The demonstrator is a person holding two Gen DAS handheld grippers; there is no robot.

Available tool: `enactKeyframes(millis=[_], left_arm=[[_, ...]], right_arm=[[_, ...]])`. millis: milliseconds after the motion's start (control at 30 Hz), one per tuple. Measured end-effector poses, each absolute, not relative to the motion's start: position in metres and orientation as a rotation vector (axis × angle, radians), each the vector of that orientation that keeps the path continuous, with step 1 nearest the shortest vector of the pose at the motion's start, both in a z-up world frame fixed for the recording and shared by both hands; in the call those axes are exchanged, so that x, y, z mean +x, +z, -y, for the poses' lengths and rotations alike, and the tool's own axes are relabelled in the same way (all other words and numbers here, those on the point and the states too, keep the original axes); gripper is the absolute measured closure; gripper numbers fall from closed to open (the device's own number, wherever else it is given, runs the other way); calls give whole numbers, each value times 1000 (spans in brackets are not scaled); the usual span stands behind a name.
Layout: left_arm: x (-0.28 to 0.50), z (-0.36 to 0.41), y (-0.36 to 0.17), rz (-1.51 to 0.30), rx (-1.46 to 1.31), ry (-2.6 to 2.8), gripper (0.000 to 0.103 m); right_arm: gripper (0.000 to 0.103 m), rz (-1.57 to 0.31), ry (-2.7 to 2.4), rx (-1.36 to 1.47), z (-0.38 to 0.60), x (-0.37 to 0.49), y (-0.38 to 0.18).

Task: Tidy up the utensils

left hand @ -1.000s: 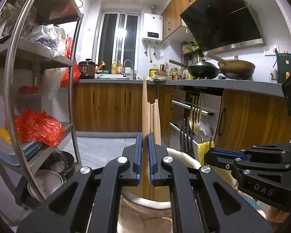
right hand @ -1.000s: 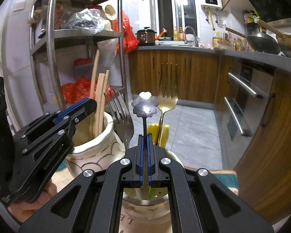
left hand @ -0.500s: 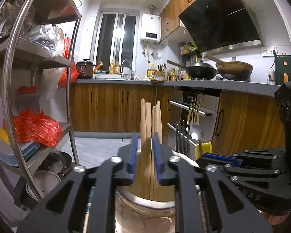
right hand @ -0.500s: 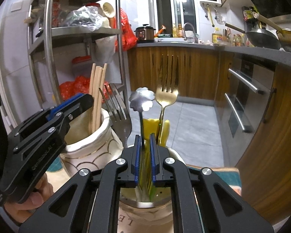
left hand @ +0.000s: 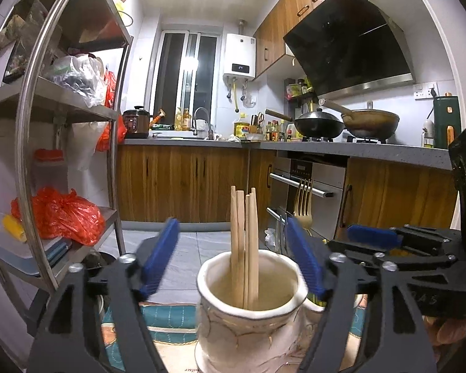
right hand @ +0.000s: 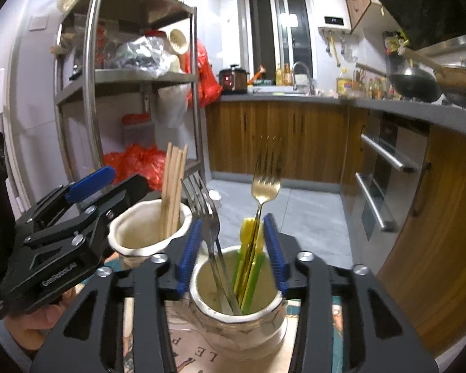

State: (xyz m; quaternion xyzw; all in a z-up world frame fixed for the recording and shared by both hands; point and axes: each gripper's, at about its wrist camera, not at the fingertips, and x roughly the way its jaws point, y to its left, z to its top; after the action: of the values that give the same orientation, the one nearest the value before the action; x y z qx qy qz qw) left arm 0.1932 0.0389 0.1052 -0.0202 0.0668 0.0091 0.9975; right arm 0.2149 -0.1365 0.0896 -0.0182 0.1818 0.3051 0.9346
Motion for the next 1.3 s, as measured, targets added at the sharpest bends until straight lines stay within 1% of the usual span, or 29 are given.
enactKeyframes(millis=[33,67,100,133,200,333,400,467,500,767,1300], left_arm=[[190,-40,106,-136,-41,19,19],[188,-41,107,-136,-41,18,17],[185,-42,108,-136,-42,18,10],[181,-43,108,-136,-43,20,5],[175,-44,108,-133,-41,29,5],[163,-45,100,-153,-28,58,5],[159,-47,96,-171,-30,73,5],[156,-50,91,-197,-42,78,5],[155,-51,88,-208,-48,78,5],[140,-49,71,-238,-23,126,5],[131,-38,77,-210,-5,120,5]], right_arm=[[48,-365,621,-35,138,213,90],[44,-358,618,-31,140,210,89],[43,-355,616,-29,141,209,89],[39,-350,613,-23,144,206,87],[36,-356,618,4,150,202,83],[23,-348,605,35,158,194,77],[20,-336,586,42,162,187,73],[13,-318,568,53,166,180,69],[12,-305,558,56,168,176,66],[8,-270,513,65,169,164,62],[6,-250,513,23,159,152,62]])
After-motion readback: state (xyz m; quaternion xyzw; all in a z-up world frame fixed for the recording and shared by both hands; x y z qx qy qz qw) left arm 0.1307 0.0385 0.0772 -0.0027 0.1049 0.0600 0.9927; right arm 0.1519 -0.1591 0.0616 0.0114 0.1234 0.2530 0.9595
